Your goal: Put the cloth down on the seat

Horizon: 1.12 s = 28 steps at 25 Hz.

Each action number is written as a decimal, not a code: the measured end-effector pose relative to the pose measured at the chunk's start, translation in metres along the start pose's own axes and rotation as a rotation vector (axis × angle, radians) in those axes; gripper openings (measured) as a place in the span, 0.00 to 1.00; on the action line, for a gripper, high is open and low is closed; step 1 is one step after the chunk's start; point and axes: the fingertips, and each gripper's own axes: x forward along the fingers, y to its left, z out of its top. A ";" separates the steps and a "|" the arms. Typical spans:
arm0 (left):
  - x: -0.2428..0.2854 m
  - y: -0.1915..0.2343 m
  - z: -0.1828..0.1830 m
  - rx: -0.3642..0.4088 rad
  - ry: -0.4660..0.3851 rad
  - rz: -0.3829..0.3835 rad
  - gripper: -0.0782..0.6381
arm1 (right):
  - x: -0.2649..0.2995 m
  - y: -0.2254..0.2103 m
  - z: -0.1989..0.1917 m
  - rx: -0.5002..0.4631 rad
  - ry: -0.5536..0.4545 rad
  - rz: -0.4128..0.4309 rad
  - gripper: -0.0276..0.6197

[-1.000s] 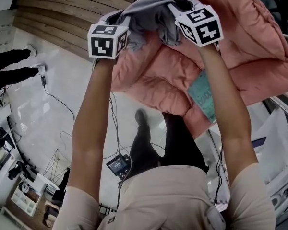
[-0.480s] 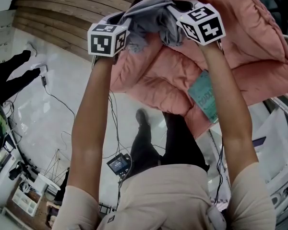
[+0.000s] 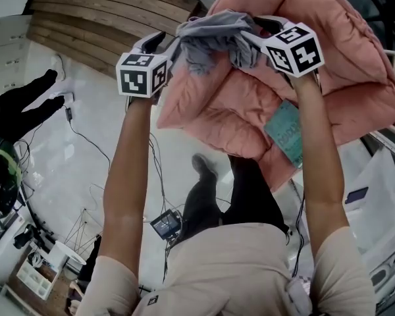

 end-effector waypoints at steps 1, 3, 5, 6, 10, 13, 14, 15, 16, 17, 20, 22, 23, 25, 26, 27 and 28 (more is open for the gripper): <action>-0.008 0.001 0.000 -0.001 -0.006 0.004 0.30 | -0.005 0.002 0.000 0.010 0.005 -0.008 0.34; -0.023 0.000 0.001 -0.002 -0.018 0.009 0.30 | -0.016 0.005 -0.001 0.026 0.012 -0.024 0.35; -0.039 -0.004 0.003 0.004 -0.034 0.008 0.30 | -0.028 0.007 0.000 0.039 0.008 -0.045 0.35; -0.048 -0.006 0.005 0.008 -0.045 0.007 0.30 | -0.035 0.009 0.002 0.044 0.000 -0.059 0.35; -0.096 -0.013 0.014 0.020 -0.105 0.005 0.30 | -0.064 0.027 0.019 0.060 -0.060 -0.110 0.33; -0.137 -0.019 0.026 0.027 -0.167 0.004 0.30 | -0.089 0.047 0.039 0.052 -0.125 -0.133 0.30; -0.151 -0.021 0.031 0.031 -0.191 0.006 0.29 | -0.099 0.054 0.046 0.048 -0.146 -0.142 0.28; -0.165 -0.023 0.037 0.036 -0.217 0.010 0.28 | -0.108 0.061 0.053 0.044 -0.166 -0.149 0.27; -0.180 -0.025 0.042 0.041 -0.244 0.015 0.26 | -0.117 0.068 0.059 0.040 -0.187 -0.154 0.25; -0.194 -0.028 0.046 0.045 -0.270 0.023 0.25 | -0.127 0.076 0.065 0.036 -0.208 -0.158 0.23; -0.239 -0.036 0.055 0.052 -0.342 0.042 0.19 | -0.158 0.104 0.081 0.026 -0.275 -0.146 0.08; -0.269 -0.043 0.060 0.058 -0.386 0.043 0.15 | -0.180 0.125 0.091 0.020 -0.319 -0.132 0.03; -0.283 -0.047 0.062 0.063 -0.407 0.041 0.14 | -0.190 0.135 0.097 0.008 -0.335 -0.130 0.03; -0.309 -0.055 0.064 0.072 -0.431 0.039 0.14 | -0.209 0.154 0.105 -0.030 -0.347 -0.139 0.03; -0.321 -0.059 0.061 0.075 -0.432 0.037 0.14 | -0.217 0.164 0.106 -0.048 -0.346 -0.146 0.03; -0.331 -0.064 0.057 0.077 -0.429 0.035 0.14 | -0.225 0.174 0.106 -0.061 -0.343 -0.156 0.03; -0.341 -0.068 0.053 0.080 -0.427 0.033 0.14 | -0.233 0.182 0.106 -0.071 -0.342 -0.166 0.03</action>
